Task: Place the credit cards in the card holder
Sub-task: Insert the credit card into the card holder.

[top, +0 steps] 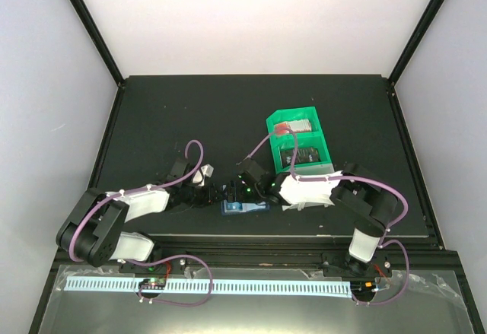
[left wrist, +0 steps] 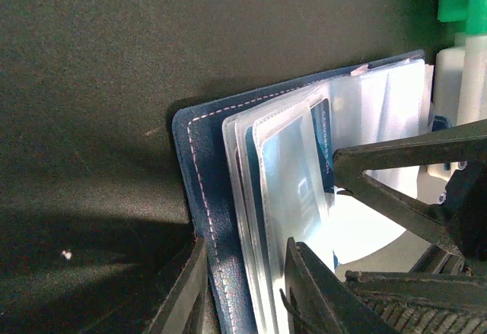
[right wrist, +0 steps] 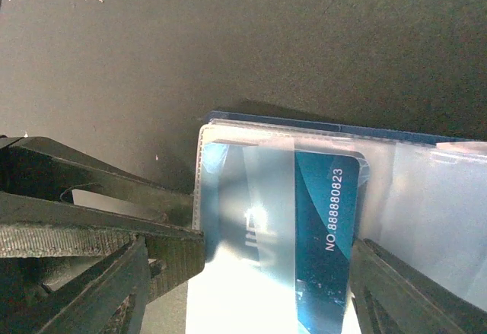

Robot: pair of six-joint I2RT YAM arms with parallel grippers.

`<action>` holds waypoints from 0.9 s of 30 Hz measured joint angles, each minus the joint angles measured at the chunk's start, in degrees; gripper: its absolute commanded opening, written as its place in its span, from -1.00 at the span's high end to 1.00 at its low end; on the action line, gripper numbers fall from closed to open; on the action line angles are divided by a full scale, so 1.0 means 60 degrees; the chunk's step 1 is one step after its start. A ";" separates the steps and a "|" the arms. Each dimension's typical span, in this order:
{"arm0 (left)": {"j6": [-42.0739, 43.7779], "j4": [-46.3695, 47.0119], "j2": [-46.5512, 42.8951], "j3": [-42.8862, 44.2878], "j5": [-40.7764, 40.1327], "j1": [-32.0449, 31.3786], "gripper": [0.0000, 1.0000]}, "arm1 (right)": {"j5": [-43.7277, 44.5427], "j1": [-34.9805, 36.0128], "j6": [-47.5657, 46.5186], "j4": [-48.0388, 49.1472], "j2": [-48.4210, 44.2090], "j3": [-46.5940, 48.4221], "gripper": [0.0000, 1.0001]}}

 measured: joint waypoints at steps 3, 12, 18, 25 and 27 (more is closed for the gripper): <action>-0.0004 0.0000 -0.0004 0.0000 -0.0004 0.0000 0.37 | 0.0007 -0.0011 0.0047 0.0120 -0.0018 -0.0084 -0.44; 0.0047 -0.0685 -0.0798 0.0000 -0.0663 -0.0102 -0.03 | 0.0936 -0.0229 -0.0732 -0.0554 -0.1902 -0.0426 -0.50; 0.0131 -0.1566 -0.2197 0.0142 -0.1698 -0.0106 -0.32 | 0.2626 -0.0430 -0.1781 -0.2131 -0.3727 -0.0357 -0.54; 0.0149 -0.1894 -0.3938 0.0248 -0.2626 -0.0106 -0.53 | 0.4572 -0.0801 -0.1902 -0.4652 -0.4353 -0.0663 -0.38; 0.0149 -0.1945 -0.4317 0.0248 -0.2860 -0.0106 -0.54 | 0.4772 -0.0980 -0.1832 -0.5195 -0.4226 -0.0736 -0.27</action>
